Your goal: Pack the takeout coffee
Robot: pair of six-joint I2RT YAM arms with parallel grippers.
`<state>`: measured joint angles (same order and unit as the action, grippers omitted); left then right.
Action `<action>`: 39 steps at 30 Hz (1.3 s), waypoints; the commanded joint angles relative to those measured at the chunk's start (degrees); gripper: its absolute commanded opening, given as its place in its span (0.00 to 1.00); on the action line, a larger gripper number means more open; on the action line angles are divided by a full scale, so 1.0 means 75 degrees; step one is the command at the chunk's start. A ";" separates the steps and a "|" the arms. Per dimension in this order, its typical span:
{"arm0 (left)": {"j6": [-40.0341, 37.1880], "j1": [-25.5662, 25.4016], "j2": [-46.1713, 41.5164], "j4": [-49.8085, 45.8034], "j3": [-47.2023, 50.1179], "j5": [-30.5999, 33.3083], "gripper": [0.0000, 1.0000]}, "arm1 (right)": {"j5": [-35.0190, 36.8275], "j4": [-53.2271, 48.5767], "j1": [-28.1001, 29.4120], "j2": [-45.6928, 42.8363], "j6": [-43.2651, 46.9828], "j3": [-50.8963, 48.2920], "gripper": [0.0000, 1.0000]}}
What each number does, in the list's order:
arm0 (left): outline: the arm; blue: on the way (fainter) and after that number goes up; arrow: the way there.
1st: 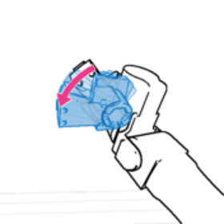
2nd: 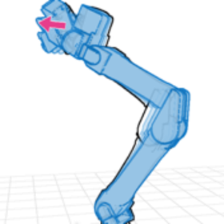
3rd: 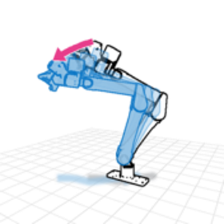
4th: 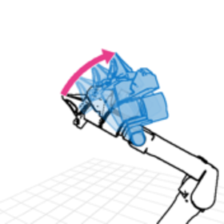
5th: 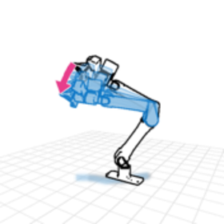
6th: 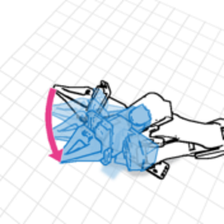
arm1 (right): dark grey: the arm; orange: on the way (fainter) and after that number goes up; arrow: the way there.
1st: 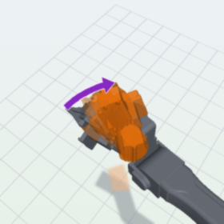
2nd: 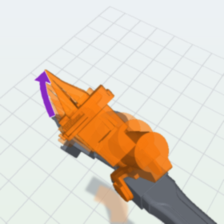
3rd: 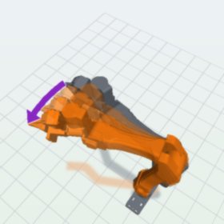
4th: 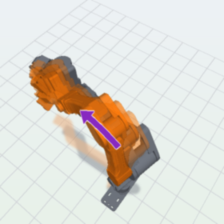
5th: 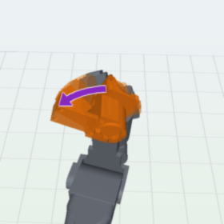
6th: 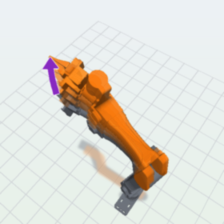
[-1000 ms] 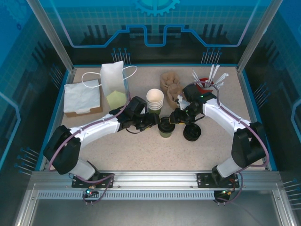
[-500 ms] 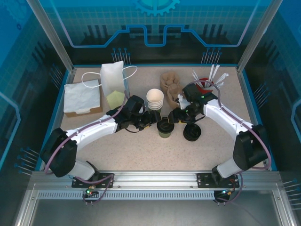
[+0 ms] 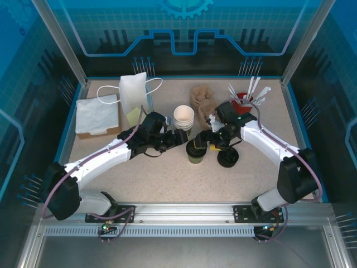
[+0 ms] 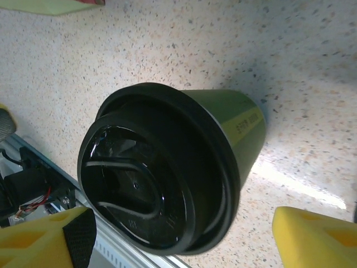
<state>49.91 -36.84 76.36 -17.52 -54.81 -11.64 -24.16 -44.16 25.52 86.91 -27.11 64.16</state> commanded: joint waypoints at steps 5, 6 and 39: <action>-0.0335 0.0063 -0.0506 -0.0938 -0.0029 0.0388 0.79 | -0.0806 0.0645 0.0274 0.0605 -0.0195 0.0392 0.82; -0.0338 0.0062 -0.0534 -0.1002 -0.0020 0.0413 0.79 | -0.0821 0.0678 0.0303 0.0671 -0.0183 0.0479 0.82; 0.0274 0.0539 0.0473 -0.0162 0.0333 -0.0172 0.68 | -0.0344 0.0569 0.0453 0.0581 -0.0293 0.0264 0.67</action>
<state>52.56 -33.15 78.70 -19.29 -51.92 -11.51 -27.31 -39.40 28.51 90.45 -28.60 66.17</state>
